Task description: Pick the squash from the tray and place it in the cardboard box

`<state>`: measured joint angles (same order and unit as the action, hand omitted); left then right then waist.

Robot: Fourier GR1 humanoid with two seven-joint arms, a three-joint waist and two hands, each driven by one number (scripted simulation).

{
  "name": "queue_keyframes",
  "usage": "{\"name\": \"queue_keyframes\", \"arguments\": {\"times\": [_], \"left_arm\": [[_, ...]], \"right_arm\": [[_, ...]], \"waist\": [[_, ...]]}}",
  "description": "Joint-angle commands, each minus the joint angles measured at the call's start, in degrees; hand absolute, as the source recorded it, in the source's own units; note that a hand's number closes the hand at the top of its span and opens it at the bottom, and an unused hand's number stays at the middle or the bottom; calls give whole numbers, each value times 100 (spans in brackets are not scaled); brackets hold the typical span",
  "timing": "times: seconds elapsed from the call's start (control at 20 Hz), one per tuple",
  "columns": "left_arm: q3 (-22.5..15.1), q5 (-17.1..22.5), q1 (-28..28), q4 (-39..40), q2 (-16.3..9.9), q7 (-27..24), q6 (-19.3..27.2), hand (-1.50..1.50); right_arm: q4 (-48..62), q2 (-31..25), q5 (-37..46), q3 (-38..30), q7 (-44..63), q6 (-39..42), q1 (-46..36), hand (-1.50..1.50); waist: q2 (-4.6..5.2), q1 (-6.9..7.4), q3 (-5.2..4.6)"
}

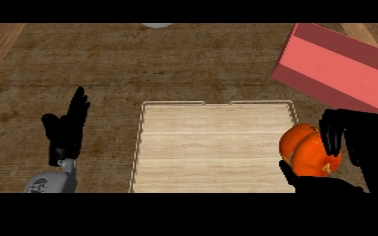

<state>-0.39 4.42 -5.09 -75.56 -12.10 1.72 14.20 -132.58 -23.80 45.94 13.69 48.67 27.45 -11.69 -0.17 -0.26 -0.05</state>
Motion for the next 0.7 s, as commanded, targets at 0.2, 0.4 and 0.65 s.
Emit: {"name": "queue_keyframes", "arguments": {"times": [0.2, 0.4, 0.65], "left_arm": [[-78, -201, -67, 238, 289, -135, 101, 0], [147, 5, 183, -12, 32, -164, -232, 0], [115, -163, 68, 121, 173, -243, -87, 0]], "right_arm": [[-135, -435, -927, -1978, -386, 935, -623, 150], [835, -567, -818, -2545, -1109, 356, -1046, 150], [2440, -723, -686, -2860, -2171, -282, -1261, 150]], "waist": [[12, -5, 4], [18, 45, 6], [33, 82, 7]]}}
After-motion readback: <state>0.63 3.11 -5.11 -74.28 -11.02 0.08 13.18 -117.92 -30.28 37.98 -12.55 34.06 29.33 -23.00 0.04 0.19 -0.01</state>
